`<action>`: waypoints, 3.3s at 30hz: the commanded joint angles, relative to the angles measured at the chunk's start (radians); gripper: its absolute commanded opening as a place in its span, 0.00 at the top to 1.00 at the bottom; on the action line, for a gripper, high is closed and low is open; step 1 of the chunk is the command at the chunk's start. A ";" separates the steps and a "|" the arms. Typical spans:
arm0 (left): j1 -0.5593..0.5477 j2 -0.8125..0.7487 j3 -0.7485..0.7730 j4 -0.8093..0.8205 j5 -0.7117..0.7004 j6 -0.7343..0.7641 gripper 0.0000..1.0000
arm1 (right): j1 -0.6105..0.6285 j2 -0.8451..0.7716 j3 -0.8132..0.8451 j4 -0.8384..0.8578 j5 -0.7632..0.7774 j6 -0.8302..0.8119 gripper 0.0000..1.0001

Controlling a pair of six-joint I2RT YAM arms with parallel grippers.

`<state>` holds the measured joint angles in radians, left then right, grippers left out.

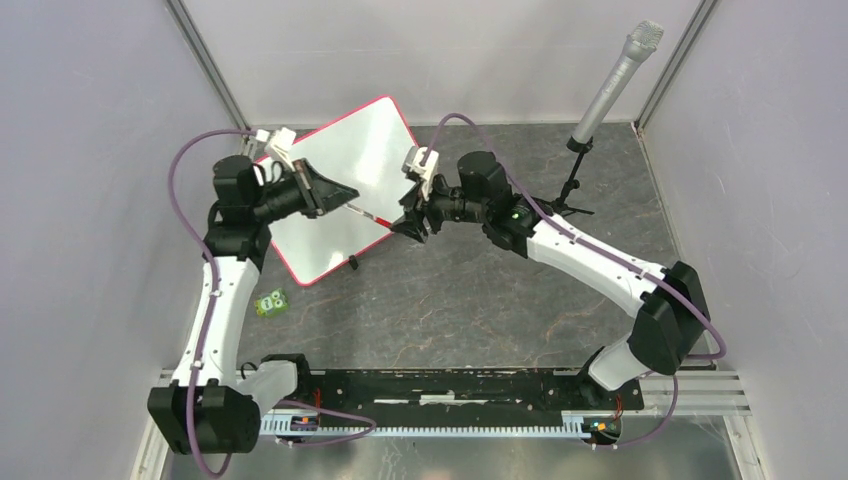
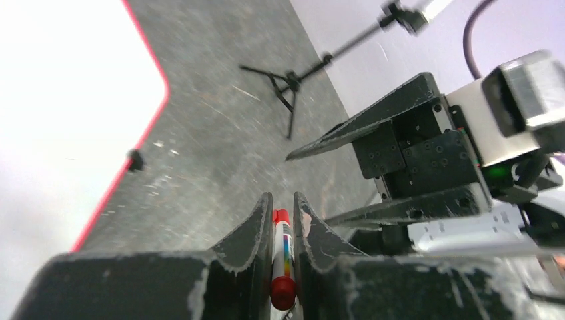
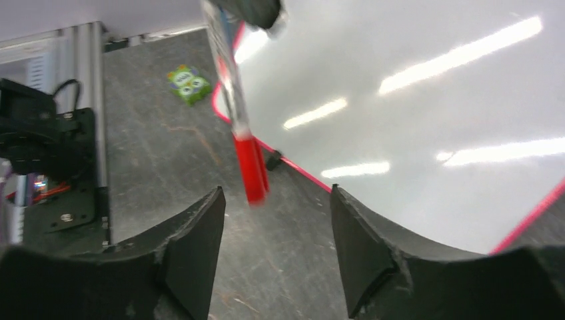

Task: Write a sentence on the whiteboard
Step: Pass from the right arm to the left, then adjust the whiteboard stand at the center of the board.

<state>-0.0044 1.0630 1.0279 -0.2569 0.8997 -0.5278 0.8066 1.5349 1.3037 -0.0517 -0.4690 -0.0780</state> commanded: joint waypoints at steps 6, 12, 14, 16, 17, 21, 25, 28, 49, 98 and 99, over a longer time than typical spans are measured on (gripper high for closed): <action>0.173 -0.049 0.058 -0.017 -0.054 -0.003 0.98 | -0.089 0.096 -0.058 0.075 0.192 -0.064 0.34; 0.205 -0.075 0.059 -0.022 -0.068 -0.006 0.98 | -0.085 0.269 0.020 0.055 0.279 -0.059 0.41; 0.214 -0.082 0.057 -0.021 -0.075 -0.005 0.98 | -0.078 0.314 0.034 0.064 0.306 -0.056 0.42; 0.220 -0.085 0.057 -0.021 -0.082 -0.002 0.98 | -0.069 0.357 0.054 0.070 0.326 -0.058 0.42; 0.220 -0.085 0.057 -0.020 -0.081 -0.004 0.98 | -0.067 0.375 0.064 0.069 0.334 -0.059 0.43; 0.224 -0.080 0.055 -0.019 -0.075 -0.007 0.98 | -0.060 0.448 0.108 0.057 0.347 -0.055 0.43; 0.225 -0.076 0.056 -0.016 -0.071 -0.008 0.98 | -0.057 0.488 0.111 0.082 0.351 -0.027 0.43; 0.227 -0.072 0.055 -0.015 -0.068 -0.008 0.98 | -0.055 0.516 0.108 0.101 0.351 -0.003 0.45; 0.228 -0.057 0.035 -0.004 -0.070 -0.010 0.98 | -0.045 0.664 0.216 0.108 0.371 0.034 0.58; 0.233 -0.103 0.000 0.031 -0.088 -0.044 0.98 | 0.008 -0.155 -0.715 -0.056 0.740 0.357 1.00; 0.234 -0.106 0.000 0.031 -0.088 -0.047 0.98 | 0.012 -0.162 -0.719 -0.062 0.751 0.371 1.00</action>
<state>0.2234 0.9871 1.0313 -0.2668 0.8139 -0.5343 0.8074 1.4181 0.5995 -0.0586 0.1631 0.2138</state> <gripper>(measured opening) 0.185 0.224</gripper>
